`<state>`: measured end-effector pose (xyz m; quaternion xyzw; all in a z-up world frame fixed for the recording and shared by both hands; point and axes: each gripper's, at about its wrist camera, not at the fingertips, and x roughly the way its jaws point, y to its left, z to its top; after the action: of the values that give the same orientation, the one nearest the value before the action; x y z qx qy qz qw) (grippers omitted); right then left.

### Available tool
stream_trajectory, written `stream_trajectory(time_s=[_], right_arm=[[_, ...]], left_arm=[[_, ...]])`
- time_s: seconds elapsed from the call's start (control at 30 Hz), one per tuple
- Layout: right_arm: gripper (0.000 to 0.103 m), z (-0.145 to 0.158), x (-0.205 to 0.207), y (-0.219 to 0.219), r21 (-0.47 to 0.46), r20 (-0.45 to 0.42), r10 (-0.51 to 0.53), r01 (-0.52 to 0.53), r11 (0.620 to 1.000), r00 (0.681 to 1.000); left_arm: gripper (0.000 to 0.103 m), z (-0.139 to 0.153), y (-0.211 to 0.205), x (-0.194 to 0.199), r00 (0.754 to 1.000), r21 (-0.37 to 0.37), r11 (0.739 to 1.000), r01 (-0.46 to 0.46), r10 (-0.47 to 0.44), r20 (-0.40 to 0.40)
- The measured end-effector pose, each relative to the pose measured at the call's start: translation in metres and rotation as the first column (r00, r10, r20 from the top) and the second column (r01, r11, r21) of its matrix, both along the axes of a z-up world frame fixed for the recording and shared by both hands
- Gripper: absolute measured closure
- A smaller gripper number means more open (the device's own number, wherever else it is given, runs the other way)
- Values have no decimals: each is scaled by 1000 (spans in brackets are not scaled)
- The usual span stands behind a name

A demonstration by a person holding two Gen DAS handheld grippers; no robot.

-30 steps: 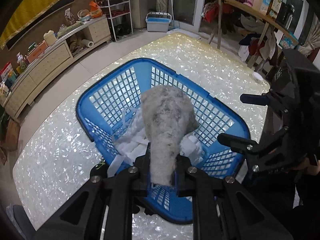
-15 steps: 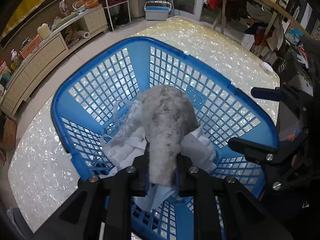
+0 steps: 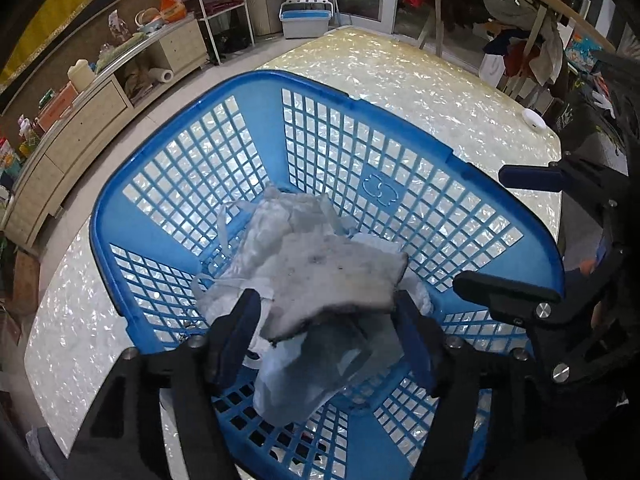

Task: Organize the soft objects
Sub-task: 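Carry the grey felt pad into the basket and open the left gripper, then move the right gripper to the black plush toy and grasp it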

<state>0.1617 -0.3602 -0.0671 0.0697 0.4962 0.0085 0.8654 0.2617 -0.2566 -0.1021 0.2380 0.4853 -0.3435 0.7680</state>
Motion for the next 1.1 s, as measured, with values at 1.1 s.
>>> stream_trajectory(time_s=[1.1], right_arm=[[0,47,-21,58,-17,49,130,-129,992,990]], left_arm=[[0,73,128,-62,949,-122,951,-286,298,101]])
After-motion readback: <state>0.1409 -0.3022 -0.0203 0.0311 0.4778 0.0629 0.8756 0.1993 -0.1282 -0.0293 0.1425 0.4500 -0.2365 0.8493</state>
